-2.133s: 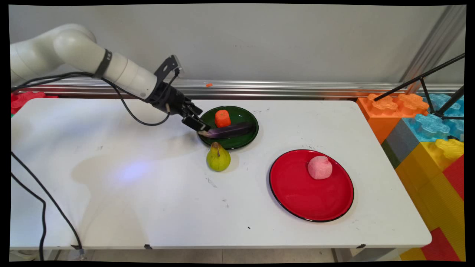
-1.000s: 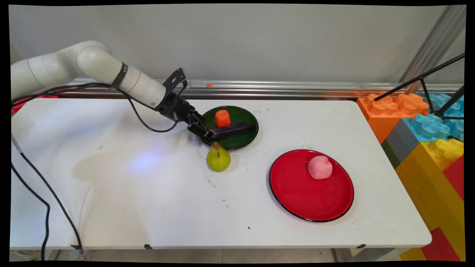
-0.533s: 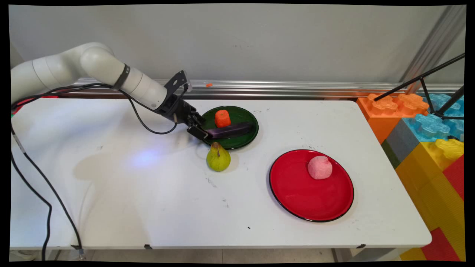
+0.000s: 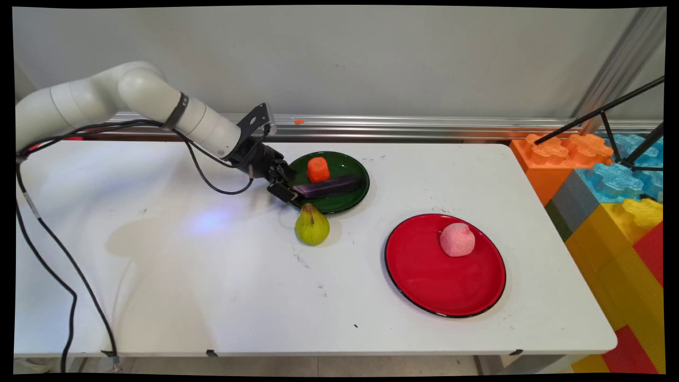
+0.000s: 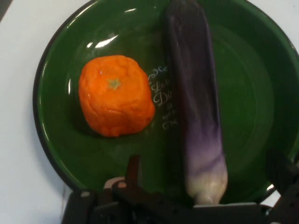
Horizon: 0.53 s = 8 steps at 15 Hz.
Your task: Pick up the eggplant from the green plate, then place the picked object on the table
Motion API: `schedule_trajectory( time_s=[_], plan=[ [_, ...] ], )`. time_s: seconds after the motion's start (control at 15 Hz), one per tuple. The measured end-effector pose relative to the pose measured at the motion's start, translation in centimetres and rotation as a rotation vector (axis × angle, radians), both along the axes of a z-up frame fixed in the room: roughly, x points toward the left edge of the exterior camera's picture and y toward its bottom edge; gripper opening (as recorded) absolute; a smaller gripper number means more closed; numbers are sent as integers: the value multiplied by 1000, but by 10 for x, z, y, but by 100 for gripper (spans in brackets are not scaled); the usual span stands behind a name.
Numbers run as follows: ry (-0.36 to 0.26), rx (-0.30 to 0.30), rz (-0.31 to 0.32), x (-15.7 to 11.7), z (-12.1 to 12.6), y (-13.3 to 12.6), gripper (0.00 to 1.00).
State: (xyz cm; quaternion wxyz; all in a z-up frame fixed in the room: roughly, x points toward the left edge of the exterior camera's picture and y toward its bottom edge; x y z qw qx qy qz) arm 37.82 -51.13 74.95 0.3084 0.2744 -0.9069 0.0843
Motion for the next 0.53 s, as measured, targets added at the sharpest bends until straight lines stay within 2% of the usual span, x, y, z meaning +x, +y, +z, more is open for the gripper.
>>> schedule_trajectory(
  time_s=[0.13,0.2,0.53],
  plan=[
    [-6,-10,-9,-1,0,-1,100],
    [-8,-15,-13,-1,0,-2,0],
    [-29,-25,-24,0,-1,-3,0]
  ],
)
